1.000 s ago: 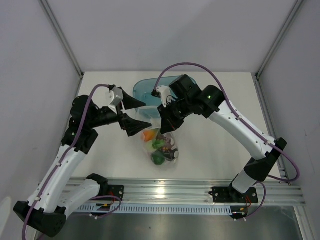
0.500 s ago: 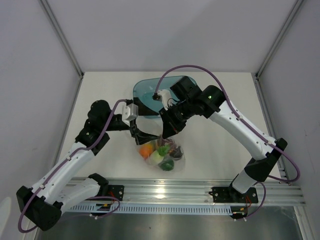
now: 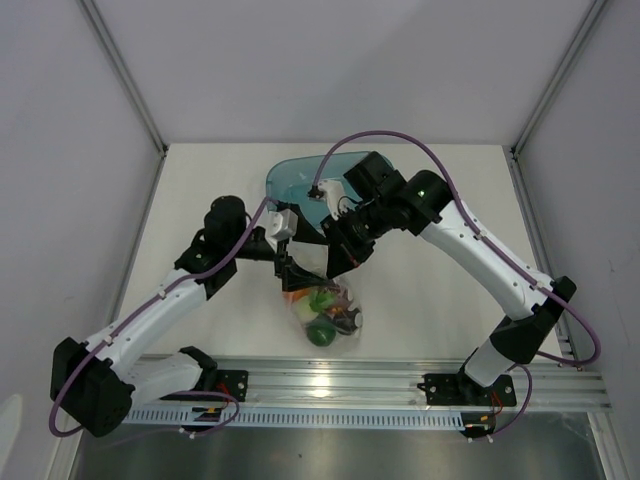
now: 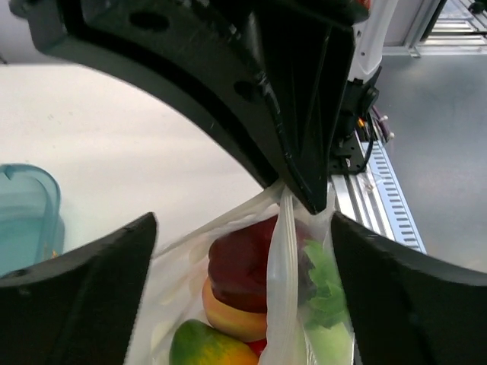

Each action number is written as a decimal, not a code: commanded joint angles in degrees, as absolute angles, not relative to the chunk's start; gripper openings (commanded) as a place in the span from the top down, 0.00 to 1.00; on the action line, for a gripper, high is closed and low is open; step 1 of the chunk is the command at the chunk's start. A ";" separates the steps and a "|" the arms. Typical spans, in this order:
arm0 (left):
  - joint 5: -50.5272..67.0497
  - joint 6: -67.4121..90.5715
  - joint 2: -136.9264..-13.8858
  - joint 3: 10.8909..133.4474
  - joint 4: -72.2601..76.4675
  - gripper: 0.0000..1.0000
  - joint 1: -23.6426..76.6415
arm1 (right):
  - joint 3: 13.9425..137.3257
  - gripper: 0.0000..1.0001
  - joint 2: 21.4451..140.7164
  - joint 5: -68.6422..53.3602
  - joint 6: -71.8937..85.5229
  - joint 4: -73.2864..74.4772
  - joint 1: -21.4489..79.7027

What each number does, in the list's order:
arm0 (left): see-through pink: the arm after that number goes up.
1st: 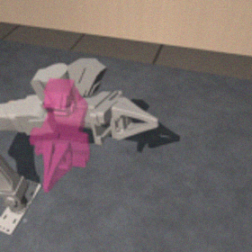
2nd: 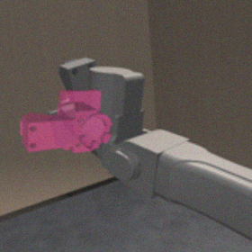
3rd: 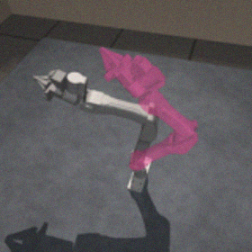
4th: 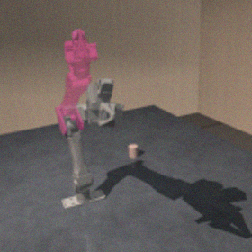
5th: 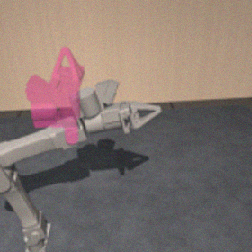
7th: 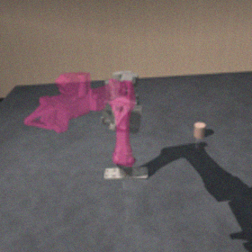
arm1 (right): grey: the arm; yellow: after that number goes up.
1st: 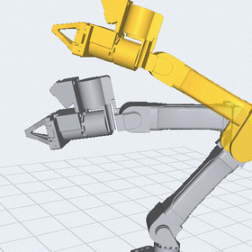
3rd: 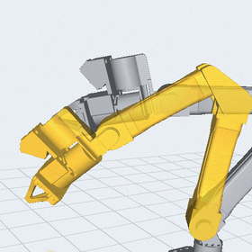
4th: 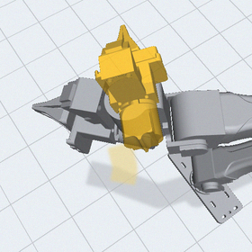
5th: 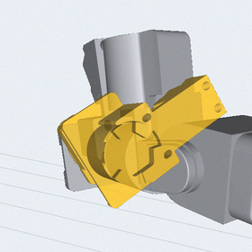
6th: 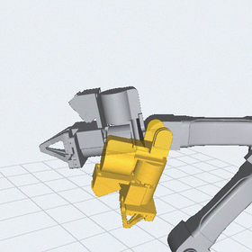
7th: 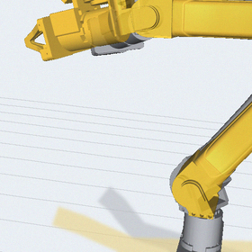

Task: Place the food in the zip-top bag and seal the zipper
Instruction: Adjust the zipper food storage bag at the center of the board.

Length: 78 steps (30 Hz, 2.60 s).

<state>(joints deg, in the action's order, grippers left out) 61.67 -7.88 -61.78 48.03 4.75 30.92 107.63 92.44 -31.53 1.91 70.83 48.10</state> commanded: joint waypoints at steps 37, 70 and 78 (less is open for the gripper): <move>34.98 11.51 -61.43 58.01 -22.50 0.99 31.38 | 71.02 0.39 72.86 -28.47 19.43 32.18 38.15; 39.61 11.96 -61.79 64.86 -21.80 0.34 31.11 | 65.48 1.00 76.37 -53.08 23.91 11.51 33.66; 49.56 14.32 -67.23 68.47 -19.34 0.46 31.11 | 67.67 1.00 77.34 -56.34 20.66 15.82 33.66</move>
<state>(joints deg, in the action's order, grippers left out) 44.23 13.50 -65.28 66.13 -21.28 31.11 64.84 77.32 -53.30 22.35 15.94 33.89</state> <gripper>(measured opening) 0.548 0.002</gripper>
